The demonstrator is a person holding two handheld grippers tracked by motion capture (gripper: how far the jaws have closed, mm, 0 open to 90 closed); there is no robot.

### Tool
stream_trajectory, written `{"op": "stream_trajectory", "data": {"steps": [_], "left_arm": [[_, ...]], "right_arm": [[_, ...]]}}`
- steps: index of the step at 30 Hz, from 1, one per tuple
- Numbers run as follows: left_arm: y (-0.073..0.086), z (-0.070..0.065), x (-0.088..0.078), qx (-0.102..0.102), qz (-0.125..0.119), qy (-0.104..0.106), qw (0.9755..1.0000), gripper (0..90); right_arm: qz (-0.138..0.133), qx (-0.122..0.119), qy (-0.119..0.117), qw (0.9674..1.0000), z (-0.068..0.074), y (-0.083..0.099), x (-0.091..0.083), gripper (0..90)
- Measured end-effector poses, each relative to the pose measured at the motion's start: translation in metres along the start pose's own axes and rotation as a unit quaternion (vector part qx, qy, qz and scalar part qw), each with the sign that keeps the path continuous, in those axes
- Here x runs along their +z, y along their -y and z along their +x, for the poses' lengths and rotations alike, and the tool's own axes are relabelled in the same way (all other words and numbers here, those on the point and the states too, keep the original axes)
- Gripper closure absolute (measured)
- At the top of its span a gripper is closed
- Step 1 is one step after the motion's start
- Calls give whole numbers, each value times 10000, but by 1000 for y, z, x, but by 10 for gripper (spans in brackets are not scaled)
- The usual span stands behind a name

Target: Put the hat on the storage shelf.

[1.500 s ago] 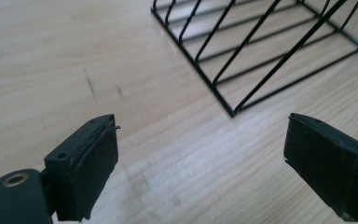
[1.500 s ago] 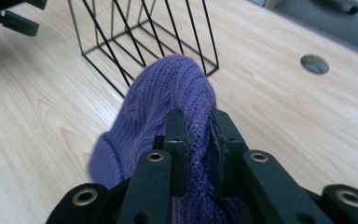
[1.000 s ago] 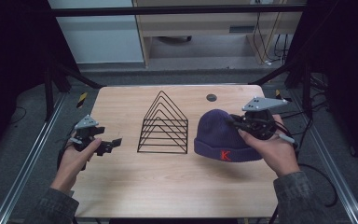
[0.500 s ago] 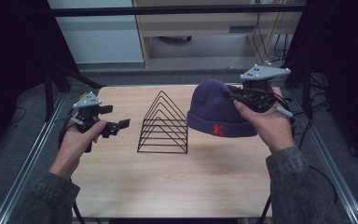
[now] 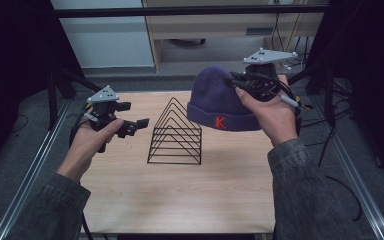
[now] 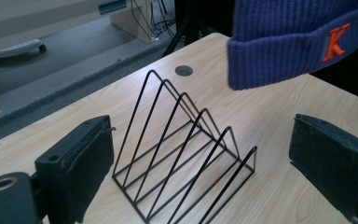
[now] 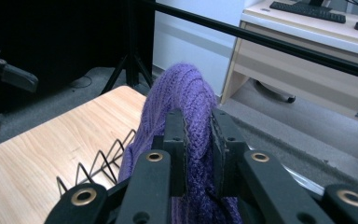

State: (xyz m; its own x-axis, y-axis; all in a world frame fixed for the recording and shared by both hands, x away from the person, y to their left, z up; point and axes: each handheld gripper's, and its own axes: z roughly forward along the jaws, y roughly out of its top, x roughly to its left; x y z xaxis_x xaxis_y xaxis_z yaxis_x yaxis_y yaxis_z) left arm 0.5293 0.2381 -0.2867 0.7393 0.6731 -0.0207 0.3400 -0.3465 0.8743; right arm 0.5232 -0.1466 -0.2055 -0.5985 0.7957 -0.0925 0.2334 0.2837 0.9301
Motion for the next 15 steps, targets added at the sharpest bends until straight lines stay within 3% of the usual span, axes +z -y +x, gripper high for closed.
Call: {"op": "stream_trajectory", "data": {"steps": [6, 15], "left_arm": [[-7, -7, 10, 110, 54, 11, 9999, 61], [-12, -13, 13, 146, -2, 48, 9999, 61]], "right_arm": [[-50, -65, -71, 9999, 10, -19, 14, 784], [-109, -118, -204, 9997, 26, -34, 27, 784]]}}
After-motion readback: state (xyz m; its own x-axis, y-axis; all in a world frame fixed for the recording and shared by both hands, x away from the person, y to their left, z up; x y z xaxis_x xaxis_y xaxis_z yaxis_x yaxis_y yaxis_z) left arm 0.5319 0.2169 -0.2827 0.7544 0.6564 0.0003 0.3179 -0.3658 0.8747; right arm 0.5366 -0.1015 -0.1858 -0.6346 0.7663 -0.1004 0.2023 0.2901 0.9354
